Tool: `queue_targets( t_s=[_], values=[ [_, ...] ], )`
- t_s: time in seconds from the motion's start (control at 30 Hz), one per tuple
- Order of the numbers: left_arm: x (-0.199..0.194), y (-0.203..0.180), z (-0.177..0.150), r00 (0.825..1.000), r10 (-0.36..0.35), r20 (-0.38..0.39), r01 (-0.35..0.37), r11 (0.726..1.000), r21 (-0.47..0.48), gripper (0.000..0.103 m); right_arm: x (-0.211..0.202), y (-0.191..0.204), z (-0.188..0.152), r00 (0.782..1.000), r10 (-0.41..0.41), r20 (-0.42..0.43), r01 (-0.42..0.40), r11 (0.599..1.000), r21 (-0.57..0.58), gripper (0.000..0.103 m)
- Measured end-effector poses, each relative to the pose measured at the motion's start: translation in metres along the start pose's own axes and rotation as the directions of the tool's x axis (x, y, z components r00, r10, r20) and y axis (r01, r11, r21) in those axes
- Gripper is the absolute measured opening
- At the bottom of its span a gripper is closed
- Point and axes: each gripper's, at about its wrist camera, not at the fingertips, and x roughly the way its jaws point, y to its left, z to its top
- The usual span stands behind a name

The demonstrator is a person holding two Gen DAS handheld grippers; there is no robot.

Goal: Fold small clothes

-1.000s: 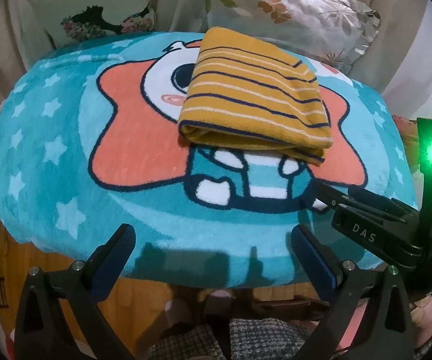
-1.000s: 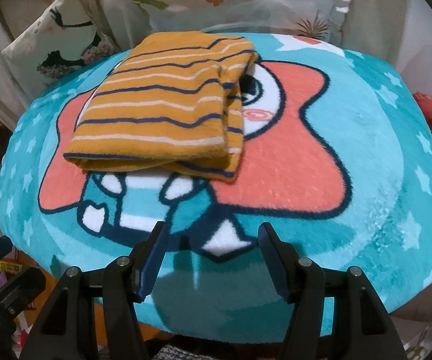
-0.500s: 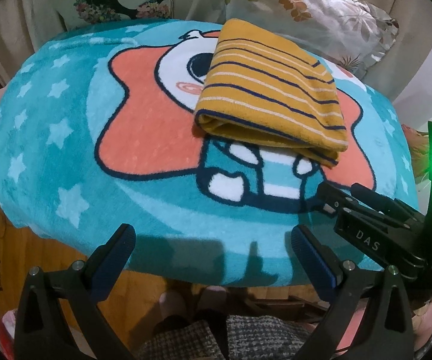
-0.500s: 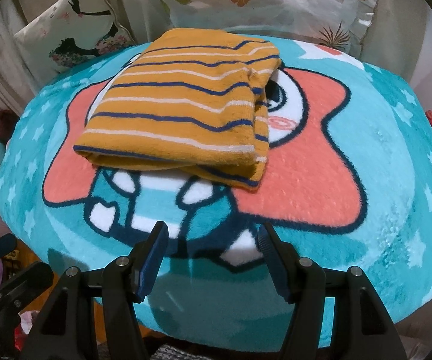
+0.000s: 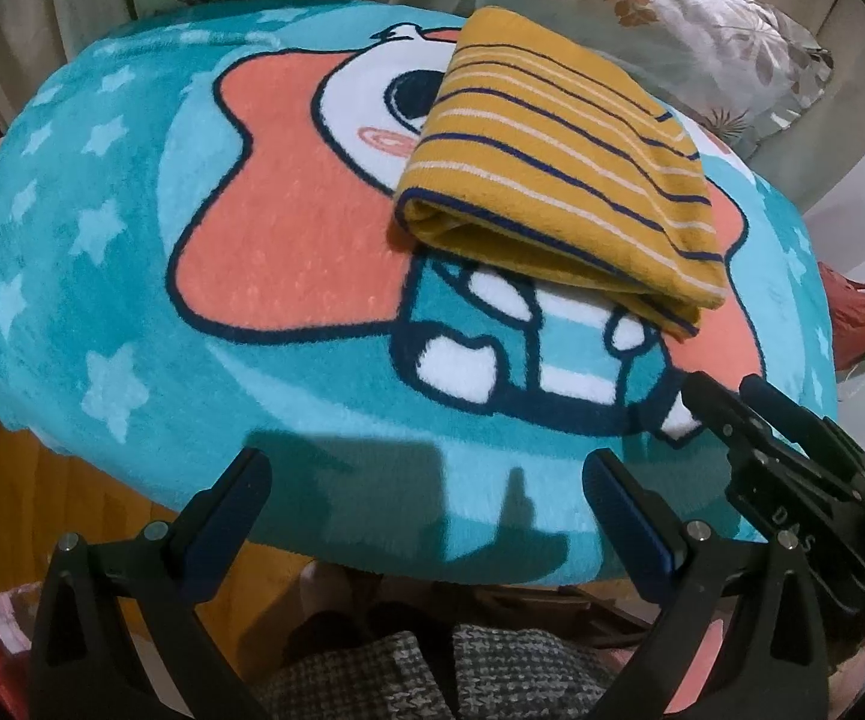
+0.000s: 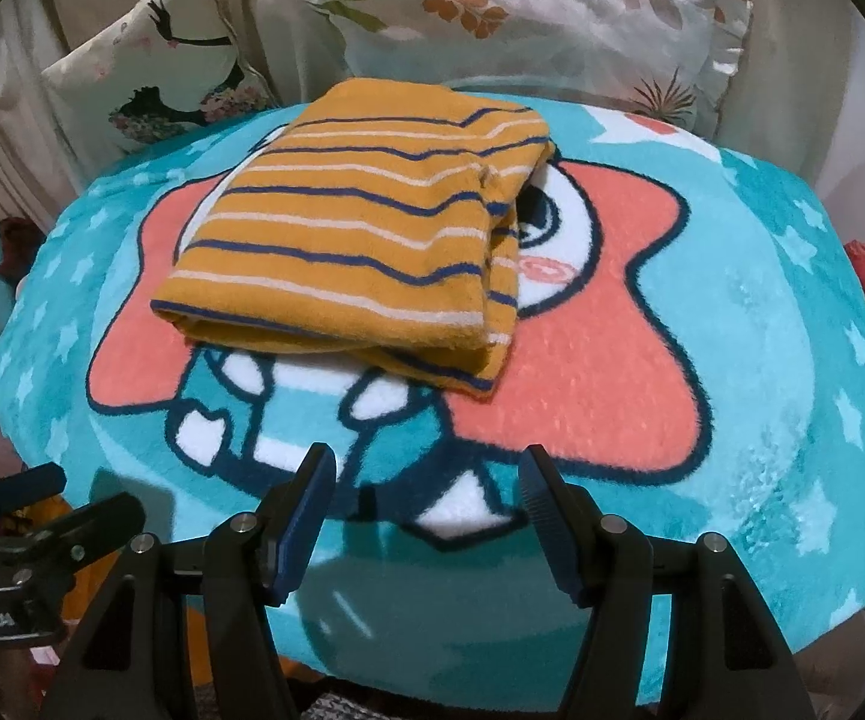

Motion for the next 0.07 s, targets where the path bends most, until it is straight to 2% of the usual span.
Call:
queue_targets(
  t_s=[0.07],
  values=[
    [0.0007, -0.0001, 0.0019, 1.0, 0.004, 0.001, -0.004, 1.0, 0.001, 0.103, 0.0009, 0.0005, 0.0006, 1.0, 0.009, 0.0, -0.009, 1.0, -0.004, 0.069]
  ],
)
